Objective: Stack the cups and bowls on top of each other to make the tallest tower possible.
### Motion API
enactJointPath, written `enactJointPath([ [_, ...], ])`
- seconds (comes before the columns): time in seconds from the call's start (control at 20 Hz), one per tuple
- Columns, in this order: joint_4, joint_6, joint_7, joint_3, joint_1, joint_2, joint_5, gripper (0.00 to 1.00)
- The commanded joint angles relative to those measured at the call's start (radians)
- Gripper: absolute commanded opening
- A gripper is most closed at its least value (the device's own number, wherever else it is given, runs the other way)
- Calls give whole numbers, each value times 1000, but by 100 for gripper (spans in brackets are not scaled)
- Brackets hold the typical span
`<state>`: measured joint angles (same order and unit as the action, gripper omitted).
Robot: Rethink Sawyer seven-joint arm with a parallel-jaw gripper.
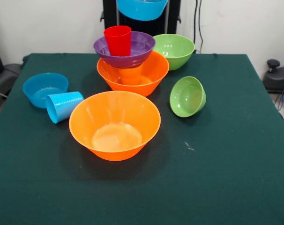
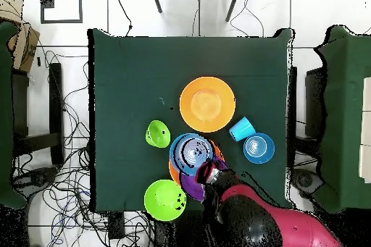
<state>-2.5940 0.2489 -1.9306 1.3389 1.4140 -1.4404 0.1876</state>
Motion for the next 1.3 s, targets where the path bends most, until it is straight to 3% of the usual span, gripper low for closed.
enactJointPath([
  [0.05,82,148,-55,-109,-69,34,-22,0],
  [0.2,103,165,-46,-145,-89,43,-37,0],
  [0.4,159,159,-36,-282,-156,125,-128,0],
  [0.6,217,183,-27,-357,-201,172,-178,0],
  [1.0,282,211,-4,-422,-243,230,-218,0],
  [1.3,268,227,13,-411,-221,220,-195,0],
])
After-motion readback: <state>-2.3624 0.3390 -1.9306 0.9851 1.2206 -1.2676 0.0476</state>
